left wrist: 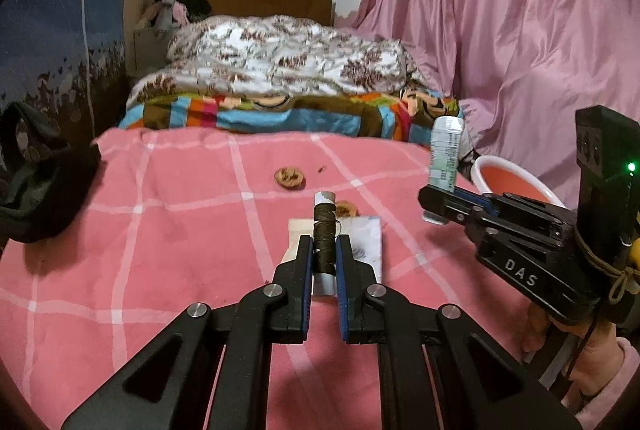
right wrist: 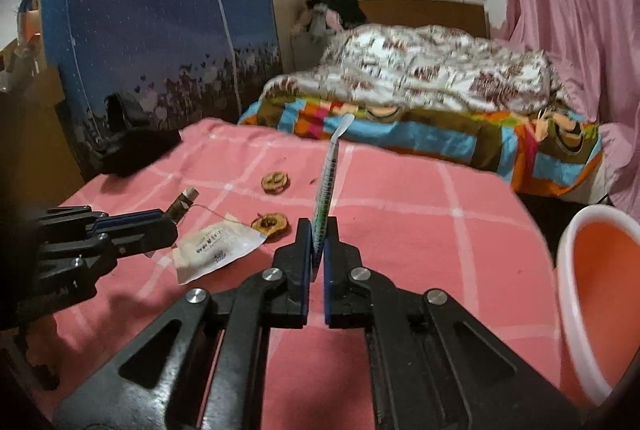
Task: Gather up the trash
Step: 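Grasp the dark wrapped stick with the left tool while the right tool grasps the thin white-green tube, then carry the stick and tube over the orange bucket and open both tools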
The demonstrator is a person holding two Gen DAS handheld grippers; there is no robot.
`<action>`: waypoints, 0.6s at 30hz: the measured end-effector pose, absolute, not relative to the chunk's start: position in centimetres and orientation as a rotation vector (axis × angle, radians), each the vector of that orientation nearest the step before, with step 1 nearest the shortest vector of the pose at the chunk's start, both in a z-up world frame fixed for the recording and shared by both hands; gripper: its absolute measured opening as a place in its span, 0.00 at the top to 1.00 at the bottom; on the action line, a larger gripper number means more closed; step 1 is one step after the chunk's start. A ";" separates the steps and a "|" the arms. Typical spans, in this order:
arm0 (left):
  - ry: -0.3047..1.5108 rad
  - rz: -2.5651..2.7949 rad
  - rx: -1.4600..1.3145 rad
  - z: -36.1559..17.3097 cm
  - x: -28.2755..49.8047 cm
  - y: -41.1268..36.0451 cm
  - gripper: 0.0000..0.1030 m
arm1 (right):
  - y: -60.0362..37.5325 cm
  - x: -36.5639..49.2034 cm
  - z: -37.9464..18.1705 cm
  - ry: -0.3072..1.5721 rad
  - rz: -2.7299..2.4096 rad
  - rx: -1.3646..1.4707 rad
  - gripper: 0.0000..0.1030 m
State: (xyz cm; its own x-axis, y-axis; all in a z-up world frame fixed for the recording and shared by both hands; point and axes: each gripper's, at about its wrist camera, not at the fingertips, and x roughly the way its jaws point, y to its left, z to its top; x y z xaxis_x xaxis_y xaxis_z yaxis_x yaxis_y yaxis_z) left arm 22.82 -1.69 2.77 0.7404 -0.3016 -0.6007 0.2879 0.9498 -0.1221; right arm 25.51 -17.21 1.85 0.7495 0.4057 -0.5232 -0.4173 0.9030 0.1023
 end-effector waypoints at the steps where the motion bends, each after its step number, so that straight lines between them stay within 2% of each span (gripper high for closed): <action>1: 0.646 -0.323 -0.018 3.0 22.6 -1.9 0.92 | -17.6 25.0 2.2 0.541 0.446 -0.021 0.88; 10: 0.505 -0.395 -0.041 5.7 20.4 -3.8 0.92 | -20.6 21.8 5.0 0.352 0.399 -0.009 0.88; 18: 0.283 -0.468 -0.039 9.8 17.9 -7.5 0.92 | -24.2 18.7 8.2 0.150 0.322 -0.008 0.88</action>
